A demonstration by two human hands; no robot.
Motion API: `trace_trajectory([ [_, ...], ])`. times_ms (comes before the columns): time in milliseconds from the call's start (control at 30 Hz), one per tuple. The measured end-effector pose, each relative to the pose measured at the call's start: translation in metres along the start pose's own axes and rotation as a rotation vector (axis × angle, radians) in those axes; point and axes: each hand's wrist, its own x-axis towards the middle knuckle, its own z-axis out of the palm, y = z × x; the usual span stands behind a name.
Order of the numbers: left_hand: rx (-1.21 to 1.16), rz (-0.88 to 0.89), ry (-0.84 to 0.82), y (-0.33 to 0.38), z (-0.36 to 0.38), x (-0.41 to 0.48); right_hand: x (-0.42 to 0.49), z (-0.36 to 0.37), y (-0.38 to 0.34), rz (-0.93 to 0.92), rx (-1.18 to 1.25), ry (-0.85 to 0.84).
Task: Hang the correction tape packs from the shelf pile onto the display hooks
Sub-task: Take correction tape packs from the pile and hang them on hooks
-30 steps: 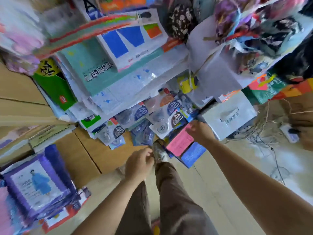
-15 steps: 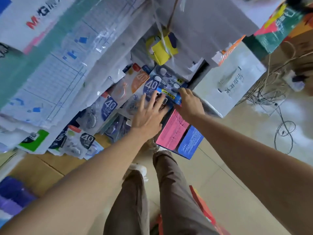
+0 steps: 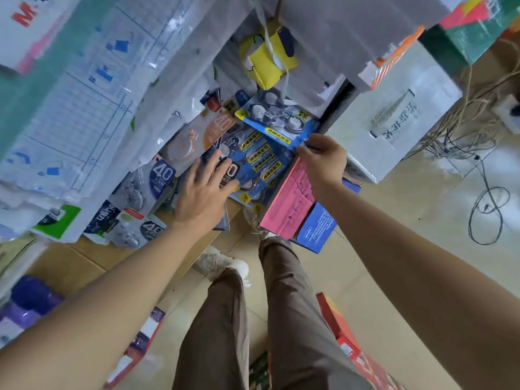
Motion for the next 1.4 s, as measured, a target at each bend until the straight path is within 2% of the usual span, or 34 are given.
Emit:
trace_trajectory([
  [67,-0.031,0.002,-0.004,-0.005,0.003,-0.002,-0.002,0.009,-0.004,0.054,0.123,0.049],
  [167,-0.095,-0.004,-0.017,-0.009,0.005,-0.003,-0.009,0.021,-0.017,0.248,0.417,0.046],
  [300,-0.484,-0.136,0.077,-0.008,-0.002,-0.001,-0.019,0.024,-0.026,0.402,0.566,-0.074],
  [400,-0.755,-0.248,0.224,-0.004,-0.018,0.001,-0.024,0.012,-0.021,0.390,0.576,-0.176],
  [500,-0.863,-0.336,0.328,-0.001,-0.037,0.000,-0.029,-0.012,-0.017,0.292,0.570,-0.269],
  [600,-0.946,-0.374,0.348,0.002,-0.052,0.000,-0.039,-0.041,-0.017,0.179,0.469,-0.380],
  [733,-0.996,-0.354,0.241,0.007,-0.070,0.000,-0.056,-0.070,-0.010,0.031,0.226,-0.546],
  [800,-0.972,-0.296,0.080,0.012,-0.078,-0.002,-0.065,-0.076,-0.005,-0.008,0.137,-0.671],
  [867,-1.019,-0.305,-0.187,0.012,-0.072,-0.006,-0.070,-0.074,-0.002,-0.035,0.065,-0.739],
  [933,-1.146,-0.372,-0.410,0.010,-0.066,-0.015,-0.072,-0.068,-0.003,-0.046,0.016,-0.735],
  [967,-1.213,-0.374,-0.430,0.008,-0.062,-0.021,-0.072,-0.064,-0.003,-0.045,-0.001,-0.735],
  [1067,-1.253,-0.413,-0.269,0.005,-0.050,-0.039,-0.066,-0.044,-0.007,-0.078,-0.058,-0.703],
  [1267,-1.324,-0.664,0.090,0.007,-0.038,-0.065,-0.011,0.013,-0.011,-0.157,-0.237,-0.265],
  [1400,-1.410,-0.750,0.116,0.012,-0.031,-0.084,0.023,0.047,-0.022,-0.196,-0.609,-0.288],
])
